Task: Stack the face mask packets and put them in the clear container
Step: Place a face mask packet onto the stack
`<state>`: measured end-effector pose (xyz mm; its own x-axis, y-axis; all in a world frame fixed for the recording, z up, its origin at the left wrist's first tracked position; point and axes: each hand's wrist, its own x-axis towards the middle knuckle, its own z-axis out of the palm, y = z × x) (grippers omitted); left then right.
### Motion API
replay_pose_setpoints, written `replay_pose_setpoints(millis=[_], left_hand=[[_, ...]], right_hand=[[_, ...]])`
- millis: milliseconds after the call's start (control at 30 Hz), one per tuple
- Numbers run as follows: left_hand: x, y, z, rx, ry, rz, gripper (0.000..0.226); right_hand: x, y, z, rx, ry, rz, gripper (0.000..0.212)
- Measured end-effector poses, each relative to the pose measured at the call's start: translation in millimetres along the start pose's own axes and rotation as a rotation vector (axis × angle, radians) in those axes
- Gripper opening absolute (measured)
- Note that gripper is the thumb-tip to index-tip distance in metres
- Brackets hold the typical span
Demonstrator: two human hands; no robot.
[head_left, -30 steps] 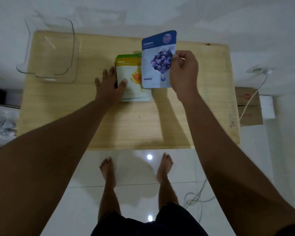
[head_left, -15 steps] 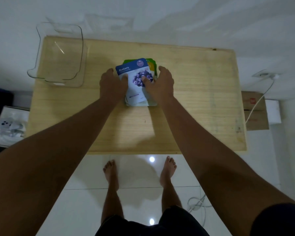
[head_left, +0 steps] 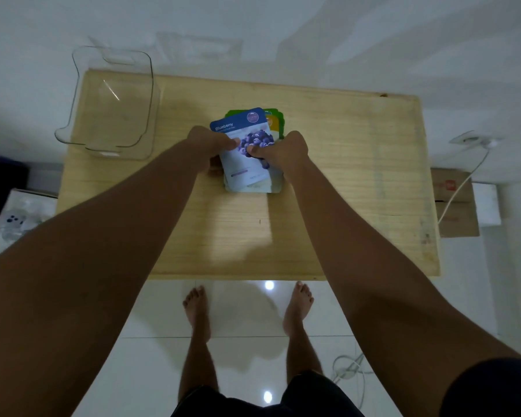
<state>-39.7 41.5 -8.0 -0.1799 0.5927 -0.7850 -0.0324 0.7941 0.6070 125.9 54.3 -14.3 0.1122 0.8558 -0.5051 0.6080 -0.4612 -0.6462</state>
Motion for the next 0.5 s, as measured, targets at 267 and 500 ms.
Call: replay_pose_setpoints(millis=[267, 500], left_hand=[[2, -4, 18, 0.032, -0.008, -0.020, 0.013], [1, -6, 28, -0.137, -0.086, 0.221, 0.046]], right_hand=[[3, -2, -10, 0.134, -0.099, 0.066, 0.041], [5, 0, -4, 0.158, -0.072, -0.035, 0.059]])
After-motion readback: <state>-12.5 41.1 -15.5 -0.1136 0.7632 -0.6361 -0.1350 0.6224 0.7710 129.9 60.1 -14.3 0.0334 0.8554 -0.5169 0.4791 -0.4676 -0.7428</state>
